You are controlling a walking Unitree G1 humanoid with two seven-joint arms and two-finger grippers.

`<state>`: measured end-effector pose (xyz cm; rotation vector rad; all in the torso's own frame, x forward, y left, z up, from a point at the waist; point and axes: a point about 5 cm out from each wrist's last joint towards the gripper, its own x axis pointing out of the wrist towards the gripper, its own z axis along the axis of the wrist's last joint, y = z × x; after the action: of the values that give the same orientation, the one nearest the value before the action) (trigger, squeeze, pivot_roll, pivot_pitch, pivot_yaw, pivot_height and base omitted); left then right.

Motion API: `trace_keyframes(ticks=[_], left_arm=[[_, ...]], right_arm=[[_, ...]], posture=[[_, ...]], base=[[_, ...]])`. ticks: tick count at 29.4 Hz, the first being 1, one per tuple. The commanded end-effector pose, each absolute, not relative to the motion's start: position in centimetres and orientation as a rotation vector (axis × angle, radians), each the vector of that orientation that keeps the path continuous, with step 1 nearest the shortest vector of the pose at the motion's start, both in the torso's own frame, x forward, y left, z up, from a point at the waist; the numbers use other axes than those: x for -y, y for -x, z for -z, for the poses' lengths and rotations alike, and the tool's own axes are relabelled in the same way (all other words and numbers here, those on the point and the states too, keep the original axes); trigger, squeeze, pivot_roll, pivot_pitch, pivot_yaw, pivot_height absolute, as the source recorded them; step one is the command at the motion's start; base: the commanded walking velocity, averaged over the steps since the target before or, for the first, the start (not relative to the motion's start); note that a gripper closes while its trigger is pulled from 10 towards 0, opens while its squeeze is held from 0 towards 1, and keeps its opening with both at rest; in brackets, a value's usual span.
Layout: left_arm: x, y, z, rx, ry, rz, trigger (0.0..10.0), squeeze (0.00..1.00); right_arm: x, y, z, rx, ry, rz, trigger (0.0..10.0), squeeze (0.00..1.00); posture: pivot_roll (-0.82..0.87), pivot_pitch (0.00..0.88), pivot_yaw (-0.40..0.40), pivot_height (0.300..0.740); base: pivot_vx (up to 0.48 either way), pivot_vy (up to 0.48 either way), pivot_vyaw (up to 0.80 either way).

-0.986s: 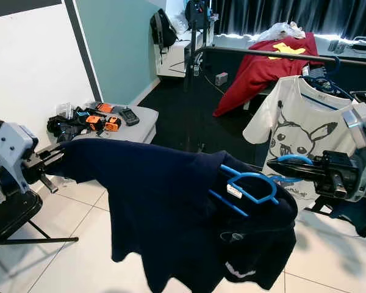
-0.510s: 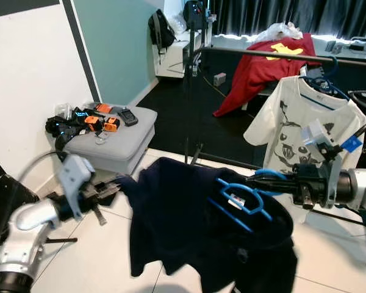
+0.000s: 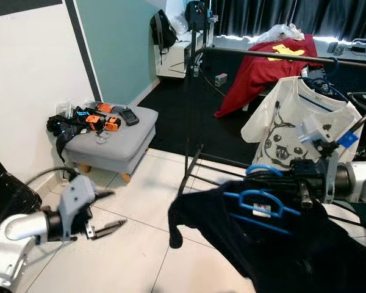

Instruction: Hang hanger

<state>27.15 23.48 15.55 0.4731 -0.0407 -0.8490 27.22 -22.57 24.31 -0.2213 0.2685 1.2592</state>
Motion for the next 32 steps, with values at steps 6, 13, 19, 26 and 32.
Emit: trace_keyframes(ticks=[6, 13, 19, 26, 32], left_arm=[[-18.1, -26.8, -20.0, 0.298, -0.365, 1.019, 10.0, 0.0], [-14.2, -26.4, -20.4, 0.361, -0.339, 1.189, 10.0, 0.0], [-13.8, -26.2, -19.9, 0.327, -0.346, 1.242, 10.0, 0.0], [-13.7, -25.9, -19.8, 0.286, -0.359, 1.275, 10.0, 0.0], [-13.6, -26.4, -19.0, 0.249, -0.396, 1.234, 10.0, 0.0]], right_arm=[[21.0, -27.0, -25.5, -0.208, 0.264, -1.346, 0.0, 0.0], [19.8, -26.3, -27.2, -0.135, 0.256, -1.443, 0.0, 0.0], [19.3, -26.0, -28.0, -0.096, 0.267, -1.484, 0.0, 0.0], [19.0, -26.1, -28.4, -0.08, 0.272, -1.501, 0.0, 0.0], [17.8, -25.6, -29.4, -0.019, 0.276, -1.549, 0.0, 0.0]], posture=[[-0.11, 0.002, 0.013, 0.74], [-0.12, 0.0, 0.02, 0.74], [-0.12, 0.0, 0.026, 0.74], [-0.11, 0.0, 0.028, 0.74], [-0.11, 0.0, 0.03, 0.74]], base=[[0.0, 0.0, 0.0], [0.0, 0.0, 0.0], [0.0, 0.0, 0.0], [0.0, 0.0, 0.0], [0.0, 0.0, 0.0]])
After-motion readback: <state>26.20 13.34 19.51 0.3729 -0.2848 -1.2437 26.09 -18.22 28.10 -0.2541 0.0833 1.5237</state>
